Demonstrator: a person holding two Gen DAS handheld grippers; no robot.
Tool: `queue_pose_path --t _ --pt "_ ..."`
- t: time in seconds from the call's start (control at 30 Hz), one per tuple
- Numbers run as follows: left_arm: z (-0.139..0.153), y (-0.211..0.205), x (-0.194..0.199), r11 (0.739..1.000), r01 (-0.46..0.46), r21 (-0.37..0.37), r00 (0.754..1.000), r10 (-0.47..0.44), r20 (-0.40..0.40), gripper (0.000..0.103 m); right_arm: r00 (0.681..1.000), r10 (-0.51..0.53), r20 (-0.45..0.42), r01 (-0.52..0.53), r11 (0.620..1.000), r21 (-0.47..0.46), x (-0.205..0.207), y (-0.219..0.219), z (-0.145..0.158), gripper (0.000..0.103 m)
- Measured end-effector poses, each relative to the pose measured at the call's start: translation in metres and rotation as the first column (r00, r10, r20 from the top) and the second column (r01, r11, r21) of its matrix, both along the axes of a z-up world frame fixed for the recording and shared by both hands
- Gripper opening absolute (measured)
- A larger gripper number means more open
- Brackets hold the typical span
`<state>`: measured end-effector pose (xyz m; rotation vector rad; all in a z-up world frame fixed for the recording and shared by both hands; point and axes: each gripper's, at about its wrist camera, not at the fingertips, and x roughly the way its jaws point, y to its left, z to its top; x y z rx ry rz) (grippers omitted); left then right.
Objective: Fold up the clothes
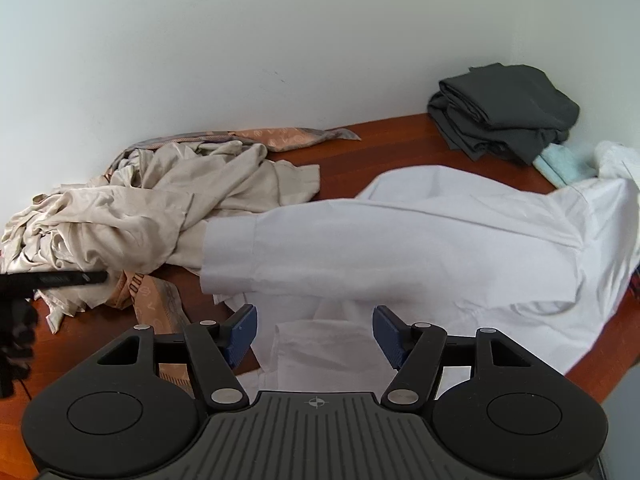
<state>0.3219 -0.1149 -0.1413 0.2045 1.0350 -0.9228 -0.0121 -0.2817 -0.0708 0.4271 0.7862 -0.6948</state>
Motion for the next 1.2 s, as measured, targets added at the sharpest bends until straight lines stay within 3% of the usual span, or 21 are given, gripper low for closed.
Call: queue_pose_path --t 0.17,0.4,0.43,0.47,0.5,0.53,0.7,0.83,0.97,1.13,1.17,1.2 --pt "-0.024 -0.020 -0.013 0.999 0.038 0.027 0.999 -0.038 -0.022 0.052 0.998 -0.054 -0.020 0.055 0.998 0.010 -0.012 0.004 -0.003 0.067" --pt "-0.041 -0.036 -0.010 0.999 0.033 0.043 0.999 -0.034 0.028 0.051 0.993 -0.111 -0.036 0.112 0.994 0.012 -0.025 0.008 -0.005 0.067" --pt "-0.043 -0.038 -0.009 0.998 0.029 0.051 0.999 -0.032 0.041 0.047 0.992 -0.118 -0.038 0.119 0.993 0.013 -0.027 0.009 -0.005 0.067" --pt "-0.045 -0.040 -0.008 0.998 0.025 0.057 0.998 -0.028 0.054 0.031 0.992 -0.123 -0.040 0.124 0.992 0.014 -0.028 0.009 -0.005 0.067" --pt "-0.047 -0.041 -0.007 0.998 0.016 0.054 0.998 -0.020 0.067 0.007 0.991 -0.127 -0.043 0.128 0.992 0.014 -0.028 0.009 -0.005 0.067" --pt "-0.046 -0.040 -0.007 0.999 0.005 0.035 0.997 -0.007 0.078 0.003 0.991 -0.130 -0.045 0.130 0.991 0.013 -0.029 0.010 -0.005 0.067" --pt "-0.014 -0.025 0.001 0.988 -0.102 -0.115 0.974 0.123 0.189 0.002 0.992 -0.121 -0.046 0.122 0.993 0.007 -0.026 0.010 -0.002 0.067" --pt "0.025 -0.009 0.028 0.949 -0.219 -0.226 0.930 0.273 0.246 0.002 0.994 -0.106 -0.039 0.105 0.994 -0.005 -0.020 0.010 0.001 0.067" --pt "0.068 0.009 0.065 0.891 -0.327 -0.314 0.854 0.422 0.305 0.002 0.997 -0.081 -0.015 0.081 0.997 -0.016 -0.012 0.010 0.006 0.067" --pt "0.103 0.035 0.128 0.797 -0.490 -0.355 0.776 0.584 0.239 0.002 1.000 -0.022 0.012 0.022 1.000 -0.017 0.003 0.008 0.008 0.067" --pt "0.105 0.039 0.140 0.790 -0.511 -0.339 0.777 0.593 0.212 0.002 1.000 -0.009 0.016 0.009 1.000 -0.017 0.006 0.007 0.009 0.067" --pt "0.105 0.043 0.152 0.790 -0.531 -0.307 0.782 0.596 0.182 0.010 1.000 0.005 0.021 -0.004 1.000 -0.016 0.008 0.006 0.009 0.067"
